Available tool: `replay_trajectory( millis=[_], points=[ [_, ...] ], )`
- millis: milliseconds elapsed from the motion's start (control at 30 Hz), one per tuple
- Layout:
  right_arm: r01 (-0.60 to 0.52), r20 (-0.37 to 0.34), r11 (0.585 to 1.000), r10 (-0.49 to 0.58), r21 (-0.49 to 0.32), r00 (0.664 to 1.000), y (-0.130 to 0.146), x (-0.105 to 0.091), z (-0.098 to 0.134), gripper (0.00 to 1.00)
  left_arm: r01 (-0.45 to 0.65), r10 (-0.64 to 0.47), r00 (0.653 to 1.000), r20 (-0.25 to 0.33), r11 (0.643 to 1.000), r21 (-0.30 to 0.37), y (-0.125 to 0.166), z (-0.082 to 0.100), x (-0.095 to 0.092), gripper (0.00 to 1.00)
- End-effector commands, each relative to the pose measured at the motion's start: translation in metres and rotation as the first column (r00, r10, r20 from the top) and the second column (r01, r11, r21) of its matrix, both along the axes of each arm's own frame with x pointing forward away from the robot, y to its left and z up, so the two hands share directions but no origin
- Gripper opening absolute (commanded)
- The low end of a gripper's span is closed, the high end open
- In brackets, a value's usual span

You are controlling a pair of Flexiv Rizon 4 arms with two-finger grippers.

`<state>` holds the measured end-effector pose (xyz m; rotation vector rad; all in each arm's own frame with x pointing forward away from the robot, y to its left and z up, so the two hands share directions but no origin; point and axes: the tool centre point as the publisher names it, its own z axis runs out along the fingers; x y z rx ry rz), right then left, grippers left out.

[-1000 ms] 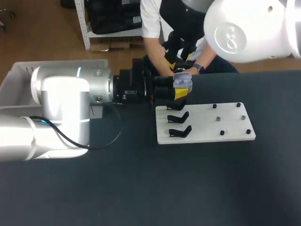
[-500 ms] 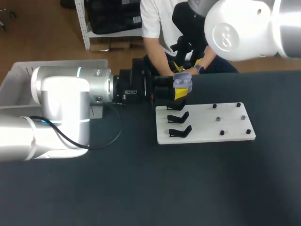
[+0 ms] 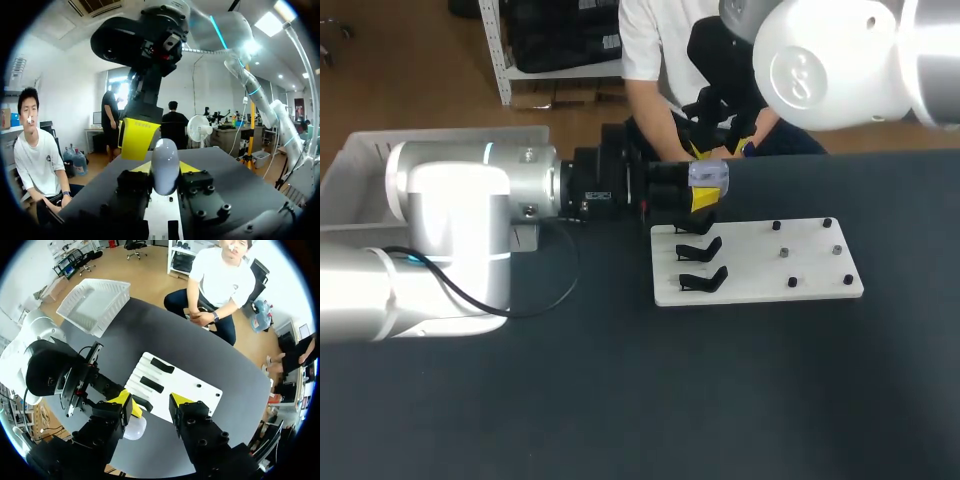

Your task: Pick up each earbud case from the left stands, insert the matching earbuds, close the lid, and place the case in the box.

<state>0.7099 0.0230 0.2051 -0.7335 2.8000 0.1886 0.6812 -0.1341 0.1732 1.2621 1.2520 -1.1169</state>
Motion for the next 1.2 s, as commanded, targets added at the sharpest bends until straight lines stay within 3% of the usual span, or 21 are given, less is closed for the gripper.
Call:
replay_trajectory(
  millis=[33, 167, 200, 333, 467, 667, 833, 1033, 1200],
  points=[
    [0.013, 0.024, 1.000, -0.013, 0.011, 1.000, -0.007, -0.010, -0.001, 0.47, -0.005, 0.005, 1.000, 0.003, 1.000, -0.004, 0.000, -0.001, -0.001, 0.00],
    [0.074, 0.098, 0.995, -0.080, 0.067, 0.992, -0.019, -0.012, 0.015, 0.53, -0.005, 0.005, 1.000, 0.003, 1.000, -0.004, 0.000, -0.001, -0.001, 0.00],
    [0.097, 0.115, 0.992, -0.106, 0.086, 0.988, -0.024, -0.013, 0.021, 0.71, -0.005, 0.005, 1.000, 0.003, 1.000, -0.004, 0.000, -0.001, -0.001, 0.00],
    [0.163, 0.167, 0.977, -0.185, 0.137, 0.968, -0.045, -0.024, 0.034, 0.73, -0.005, 0.005, 1.000, 0.003, 1.000, -0.004, 0.000, -0.001, -0.001, 0.00],
    [0.215, 0.210, 0.964, -0.246, 0.158, 0.946, -0.064, -0.037, 0.040, 0.79, -0.065, 0.065, 0.997, 0.036, 0.998, 0.003, 0.025, 0.006, 0.014, 0.00],
    [0.283, 0.207, 0.942, -0.317, 0.178, 0.926, -0.086, -0.059, 0.033, 0.96, -0.197, 0.194, 0.976, 0.094, 0.980, 0.024, 0.091, 0.015, 0.054, 0.00],
    [0.302, 0.173, 0.936, -0.332, 0.179, 0.927, -0.089, -0.071, 0.022, 0.98, -0.325, 0.319, 0.938, 0.137, 0.946, 0.017, 0.150, 0.023, 0.083, 0.00],
    [0.306, 0.158, 0.933, -0.337, 0.192, 0.928, -0.088, -0.084, 0.014, 1.00, -0.434, 0.424, 0.894, 0.143, 0.899, 0.051, 0.214, 0.016, 0.118, 0.00],
    [0.305, 0.158, 0.926, -0.343, 0.225, 0.926, -0.084, -0.093, 0.011, 1.00, -0.490, 0.480, 0.867, 0.137, 0.870, 0.051, 0.250, 0.007, 0.134, 0.00]
  ],
)
